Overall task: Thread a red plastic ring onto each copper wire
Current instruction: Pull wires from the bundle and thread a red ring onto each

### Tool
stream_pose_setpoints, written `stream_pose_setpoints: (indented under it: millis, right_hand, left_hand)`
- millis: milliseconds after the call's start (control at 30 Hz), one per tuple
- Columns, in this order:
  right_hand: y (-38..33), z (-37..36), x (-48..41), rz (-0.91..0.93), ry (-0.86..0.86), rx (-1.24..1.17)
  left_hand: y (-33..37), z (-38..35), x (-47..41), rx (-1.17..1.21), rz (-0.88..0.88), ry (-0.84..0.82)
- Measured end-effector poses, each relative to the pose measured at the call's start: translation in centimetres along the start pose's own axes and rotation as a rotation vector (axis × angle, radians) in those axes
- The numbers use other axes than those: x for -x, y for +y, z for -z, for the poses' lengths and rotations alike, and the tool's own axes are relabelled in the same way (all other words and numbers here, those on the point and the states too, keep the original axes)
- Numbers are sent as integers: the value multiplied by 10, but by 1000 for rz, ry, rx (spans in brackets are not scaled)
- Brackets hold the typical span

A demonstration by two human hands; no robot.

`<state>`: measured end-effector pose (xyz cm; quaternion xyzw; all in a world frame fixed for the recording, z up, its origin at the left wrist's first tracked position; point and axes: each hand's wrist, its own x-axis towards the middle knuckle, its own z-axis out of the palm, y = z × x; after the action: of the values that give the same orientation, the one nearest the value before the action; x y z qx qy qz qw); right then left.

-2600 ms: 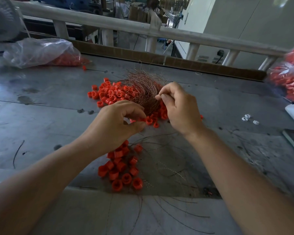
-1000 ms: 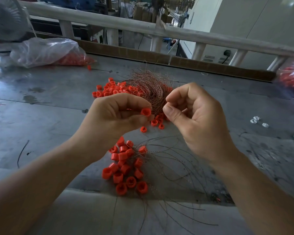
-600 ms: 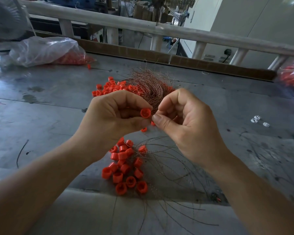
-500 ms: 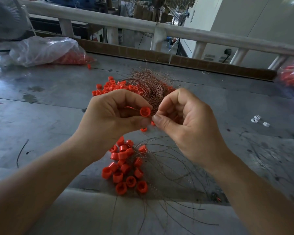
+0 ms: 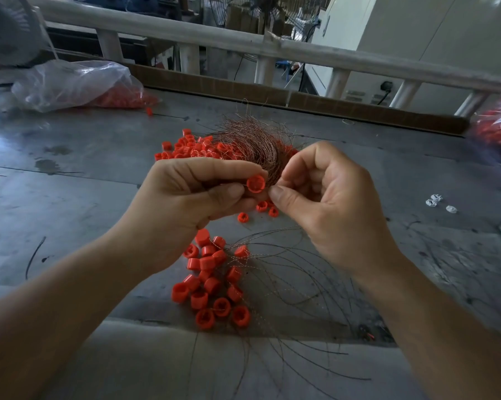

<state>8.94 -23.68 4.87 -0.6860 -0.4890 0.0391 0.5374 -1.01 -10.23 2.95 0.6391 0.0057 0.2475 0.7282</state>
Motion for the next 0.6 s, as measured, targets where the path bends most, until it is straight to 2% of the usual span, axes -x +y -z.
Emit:
stream_pose_setpoints:
  millis: [433, 600]
  right_hand:
    - [3, 0, -1, -20, 8, 16]
    - [-2, 6, -2, -67, -47, -81]
  left_hand:
    - [1, 1, 0, 26, 26, -4]
    - [0, 2, 0, 78, 59, -48]
